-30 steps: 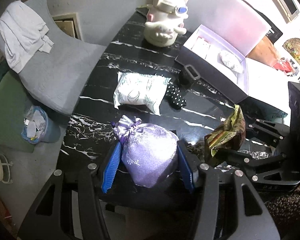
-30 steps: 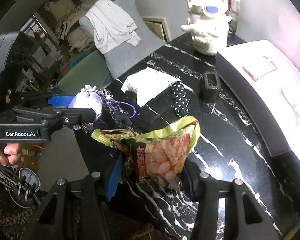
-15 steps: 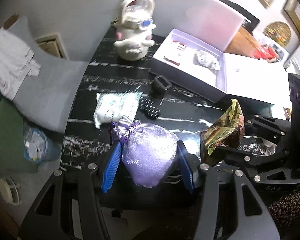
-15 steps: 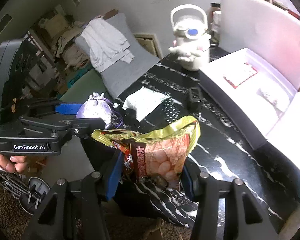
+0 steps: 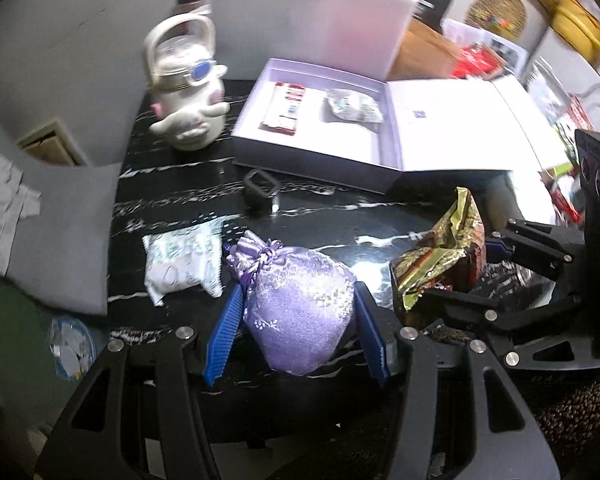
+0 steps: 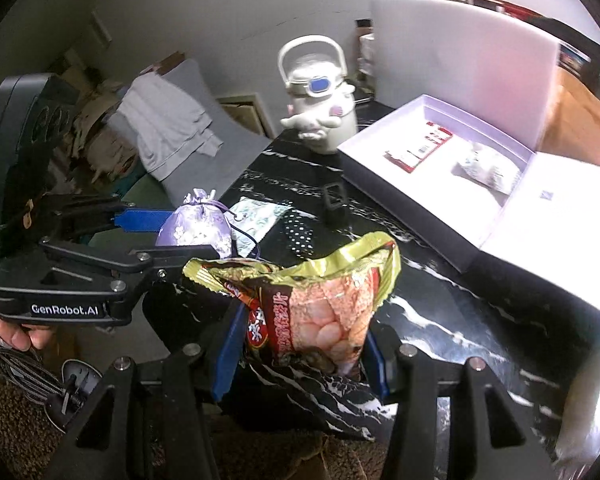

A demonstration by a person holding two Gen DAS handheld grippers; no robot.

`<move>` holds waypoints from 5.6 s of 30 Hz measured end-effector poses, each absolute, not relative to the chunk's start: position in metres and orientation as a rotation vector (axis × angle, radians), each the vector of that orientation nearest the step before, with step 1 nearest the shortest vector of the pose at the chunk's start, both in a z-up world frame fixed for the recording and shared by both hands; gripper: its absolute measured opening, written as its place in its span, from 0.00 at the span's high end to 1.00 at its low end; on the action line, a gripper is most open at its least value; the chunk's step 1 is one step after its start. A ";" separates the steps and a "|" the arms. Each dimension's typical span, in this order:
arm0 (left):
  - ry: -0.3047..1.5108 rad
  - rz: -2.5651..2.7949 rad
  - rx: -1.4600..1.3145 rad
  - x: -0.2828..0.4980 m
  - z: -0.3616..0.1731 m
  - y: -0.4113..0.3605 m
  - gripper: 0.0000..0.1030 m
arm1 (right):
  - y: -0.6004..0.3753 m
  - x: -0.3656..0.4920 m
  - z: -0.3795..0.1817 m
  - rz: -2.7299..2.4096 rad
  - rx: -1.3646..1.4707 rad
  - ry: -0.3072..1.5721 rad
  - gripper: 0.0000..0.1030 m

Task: Organize objects
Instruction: 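Carry the gold bag with the right tool while the left tool carries the sachet, then lower the sachet into the box with left tool while right tool lowers the gold bag, then open both tools and withdraw them from the box toward the white bag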

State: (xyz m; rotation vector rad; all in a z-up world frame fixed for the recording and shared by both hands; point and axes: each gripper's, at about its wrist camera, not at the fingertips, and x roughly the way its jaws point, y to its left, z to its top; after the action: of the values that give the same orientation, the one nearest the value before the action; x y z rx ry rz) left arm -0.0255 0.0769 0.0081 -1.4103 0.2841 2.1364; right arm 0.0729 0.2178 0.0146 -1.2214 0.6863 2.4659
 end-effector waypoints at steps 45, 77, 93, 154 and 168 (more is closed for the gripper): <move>0.520 1.890 -1.249 -0.102 0.008 0.171 0.48 | 0.266 0.079 0.024 2.183 -1.051 0.719 0.48; 0.570 1.924 -1.310 -0.241 -0.029 0.272 0.48 | 0.417 0.024 0.002 2.204 -1.181 0.714 0.49; 0.587 1.941 -1.324 -0.309 -0.066 0.308 0.48 | 0.480 -0.003 -0.025 2.142 -1.181 0.746 0.49; 0.496 2.030 -1.356 -0.293 -0.027 0.291 0.37 | 0.470 0.024 0.027 2.027 -1.083 0.669 0.31; 0.460 2.094 -1.252 -0.244 0.043 0.255 0.33 | 0.423 0.033 0.087 2.058 -0.992 0.577 0.31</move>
State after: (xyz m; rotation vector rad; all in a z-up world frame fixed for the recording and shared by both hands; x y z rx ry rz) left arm -0.2445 0.2551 0.0428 -1.2519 0.4598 2.0939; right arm 0.0328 0.4226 0.0867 -0.9922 0.5768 2.0580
